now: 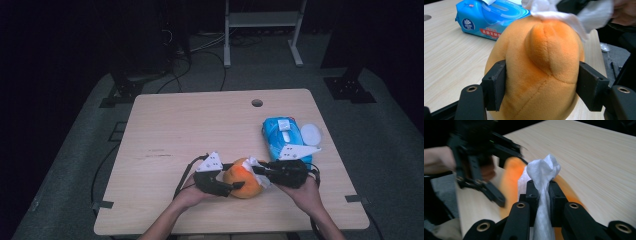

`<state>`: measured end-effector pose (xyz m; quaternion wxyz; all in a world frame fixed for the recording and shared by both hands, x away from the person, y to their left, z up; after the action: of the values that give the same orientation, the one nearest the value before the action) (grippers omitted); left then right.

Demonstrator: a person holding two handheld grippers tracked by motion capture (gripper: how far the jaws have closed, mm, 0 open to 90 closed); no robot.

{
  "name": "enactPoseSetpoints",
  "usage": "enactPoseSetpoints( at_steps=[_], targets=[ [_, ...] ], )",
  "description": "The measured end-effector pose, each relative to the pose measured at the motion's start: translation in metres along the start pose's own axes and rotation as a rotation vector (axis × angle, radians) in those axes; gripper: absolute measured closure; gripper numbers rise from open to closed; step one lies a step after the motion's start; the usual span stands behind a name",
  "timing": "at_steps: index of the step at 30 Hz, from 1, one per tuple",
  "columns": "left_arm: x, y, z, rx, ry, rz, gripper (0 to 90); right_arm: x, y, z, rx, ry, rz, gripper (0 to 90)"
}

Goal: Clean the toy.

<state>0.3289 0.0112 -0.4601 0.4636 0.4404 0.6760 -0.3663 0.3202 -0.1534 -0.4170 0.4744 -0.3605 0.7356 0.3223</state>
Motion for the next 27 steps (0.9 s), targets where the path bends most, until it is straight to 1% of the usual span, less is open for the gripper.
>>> enactPoseSetpoints(
  at_steps=[1, 2, 3, 4, 5, 6, 7, 8, 9, 10, 11, 12, 14, 15, 16, 17, 20, 21, 22, 23, 24, 25, 27],
  targets=[
    [-0.001, -0.002, 0.002, -0.011, -0.006, 0.0, 31.3, -0.004, 0.01, 0.004, -0.045, -0.018, -0.008, 80.1],
    [-0.001, -0.002, 0.002, -0.011, -0.006, 0.0, 31.0, -0.004, 0.01, 0.004, -0.045, -0.018, -0.008, 80.1],
    [-0.001, -0.005, 0.004, -0.014, -0.007, 0.005, 30.5, -0.007, 0.02, 0.007, -0.073, -0.021, -0.023, 80.1],
    [-0.001, -0.005, 0.004, -0.014, -0.007, 0.005, 30.1, -0.007, 0.02, 0.007, -0.073, -0.021, -0.023, 80.1],
    [-0.002, -0.006, 0.005, -0.016, -0.002, 0.02, 29.4, -0.008, 0.023, 0.01, -0.055, -0.004, -0.054, 80.1],
    [-0.002, -0.007, 0.005, -0.013, 0.002, 0.025, 29.4, -0.008, 0.023, 0.01, -0.055, -0.004, -0.054, 80.1],
    [-0.002, -0.008, 0.004, -0.003, 0.002, 0.029, 28.8, -0.007, 0.021, 0.009, -0.045, -0.004, -0.054, 80.1],
    [-0.002, -0.008, 0.004, 0.006, -0.001, 0.029, 27.6, -0.007, 0.015, 0.008, -0.034, -0.011, -0.041, 80.1],
    [-0.001, -0.009, 0.004, 0.026, -0.001, 0.04, 25.3, -0.005, 0.006, 0.005, -0.003, -0.013, -0.033, 80.1],
    [-0.001, -0.009, 0.004, 0.026, -0.001, 0.04, 24.3, -0.005, 0.006, 0.005, -0.003, -0.013, -0.033, 80.1],
    [-0.001, -0.009, 0.005, 0.041, -0.005, 0.042, 23.4, -0.004, -0.001, 0.001, 0.029, -0.012, -0.017, 80.1],
    [-0.001, -0.009, 0.005, 0.041, -0.005, 0.042, 23.6, -0.004, -0.001, 0.001, 0.029, -0.012, -0.017, 80.1],
    [-0.001, -0.01, 0.006, 0.03, -0.005, 0.057, 25.4, -0.003, -0.004, -0.001, 0.048, -0.007, -0.022, 80.1],
    [-0.001, -0.01, 0.006, 0.018, -0.004, 0.076, 30.5, -0.005, 0.0, 0.0, 0.047, -0.005, -0.041, 80.2],
    [-0.001, -0.01, 0.006, 0.018, -0.004, 0.076, 31.6, -0.005, 0.0, 0.0, 0.047, -0.005, -0.041, 80.2],
    [-0.001, -0.01, 0.007, 0.009, -0.005, 0.074, 32.4, -0.006, 0.003, 0.0, 0.041, -0.006, -0.051, 80.2],
    [-0.002, -0.013, 0.01, 0.003, -0.005, 0.068, 32.8, -0.012, 0.021, 0.005, -0.007, -0.022, -0.09, 80.2],
    [-0.003, -0.016, 0.012, 0.008, -0.001, 0.078, 32.7, -0.013, 0.035, 0.011, -0.029, -0.002, -0.124, 80.1],
    [-0.003, -0.016, 0.012, 0.008, -0.001, 0.078, 32.7, -0.013, 0.035, 0.011, -0.029, -0.002, -0.124, 80.1],
    [-0.002, -0.019, 0.013, 0.004, 0.009, 0.1, 32.7, -0.011, 0.041, 0.018, -0.007, 0.027, -0.175, 80.2],
    [-0.002, -0.019, 0.013, 0.004, 0.009, 0.1, 32.8, -0.011, 0.041, 0.018, -0.007, 0.027, -0.175, 80.2],
    [-0.002, -0.017, 0.011, 0.005, 0.003, 0.089, 33.2, -0.011, 0.038, 0.018, 0.001, 0.023, -0.164, 80.3],
    [-0.001, -0.016, 0.01, 0.008, 0.0, 0.083, 33.3, -0.011, 0.035, 0.017, 0.004, 0.019, -0.156, 80.3]
  ],
)
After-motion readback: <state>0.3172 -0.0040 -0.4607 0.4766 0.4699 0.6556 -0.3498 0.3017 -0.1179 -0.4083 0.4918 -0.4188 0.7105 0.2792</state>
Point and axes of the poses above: each handheld gripper's, and its own axes: z roughly forward along the jaws, x roughly out of its underside, y roughly to its left, the point moved 6 cm from there along z, roughly forward along the jaws, and after that the axes turned 8 degrees about -y, right-handed, at the moved point
